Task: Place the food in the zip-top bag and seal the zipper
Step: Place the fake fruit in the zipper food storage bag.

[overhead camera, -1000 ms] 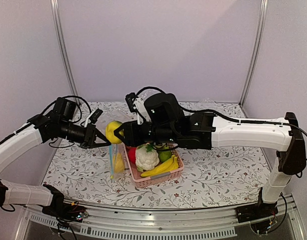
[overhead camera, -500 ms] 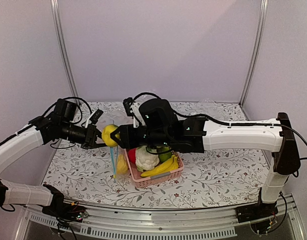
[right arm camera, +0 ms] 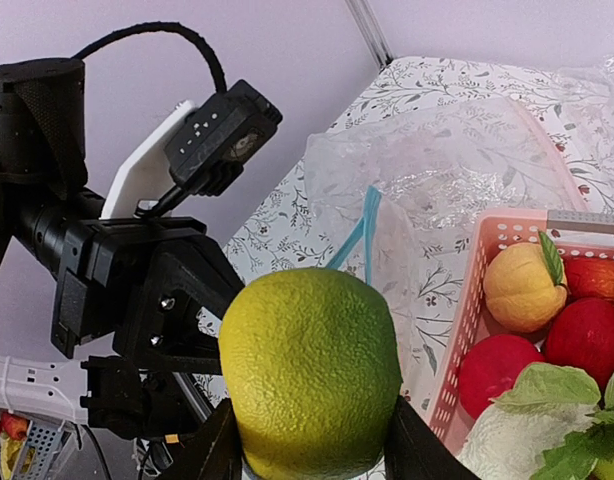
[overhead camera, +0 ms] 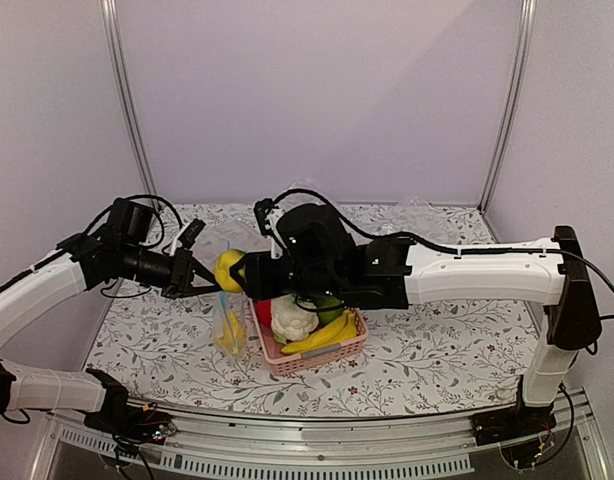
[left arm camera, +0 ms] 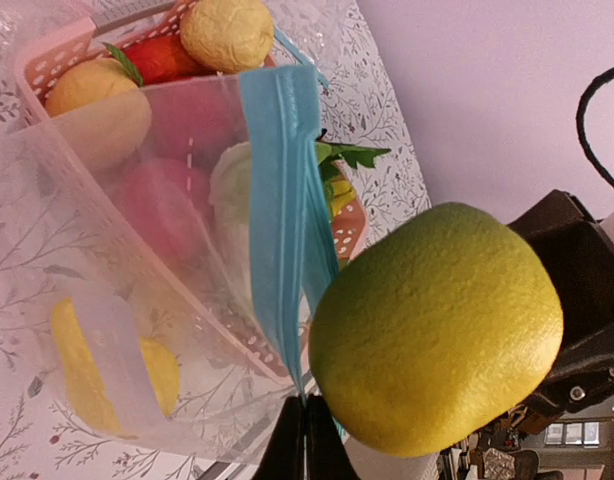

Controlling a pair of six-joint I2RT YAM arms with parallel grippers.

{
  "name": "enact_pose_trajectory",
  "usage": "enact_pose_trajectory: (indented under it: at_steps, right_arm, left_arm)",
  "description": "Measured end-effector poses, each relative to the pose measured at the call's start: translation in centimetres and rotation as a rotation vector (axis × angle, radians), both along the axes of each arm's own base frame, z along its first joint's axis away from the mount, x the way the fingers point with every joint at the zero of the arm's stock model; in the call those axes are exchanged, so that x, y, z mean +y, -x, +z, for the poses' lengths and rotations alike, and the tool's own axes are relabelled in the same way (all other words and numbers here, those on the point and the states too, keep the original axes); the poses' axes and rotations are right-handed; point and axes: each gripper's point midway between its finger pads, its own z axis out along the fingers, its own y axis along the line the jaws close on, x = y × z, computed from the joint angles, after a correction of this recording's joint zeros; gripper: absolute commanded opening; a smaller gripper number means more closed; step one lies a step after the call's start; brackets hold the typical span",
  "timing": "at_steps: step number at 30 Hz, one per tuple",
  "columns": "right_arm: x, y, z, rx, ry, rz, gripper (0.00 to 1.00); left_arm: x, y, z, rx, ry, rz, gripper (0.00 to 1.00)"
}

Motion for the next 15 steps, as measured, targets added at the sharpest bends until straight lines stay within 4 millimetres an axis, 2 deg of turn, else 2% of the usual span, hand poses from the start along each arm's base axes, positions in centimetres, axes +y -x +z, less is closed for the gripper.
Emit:
enact_pose_trajectory:
  at_steps: [15]
  right_arm:
    - [-1.7, -0.8, -3.4, -0.001, 0.149, -0.059, 0.45]
  left_arm:
    - [-0.5, 0.2, 1.6, -0.045, 0.054, -0.022, 0.0]
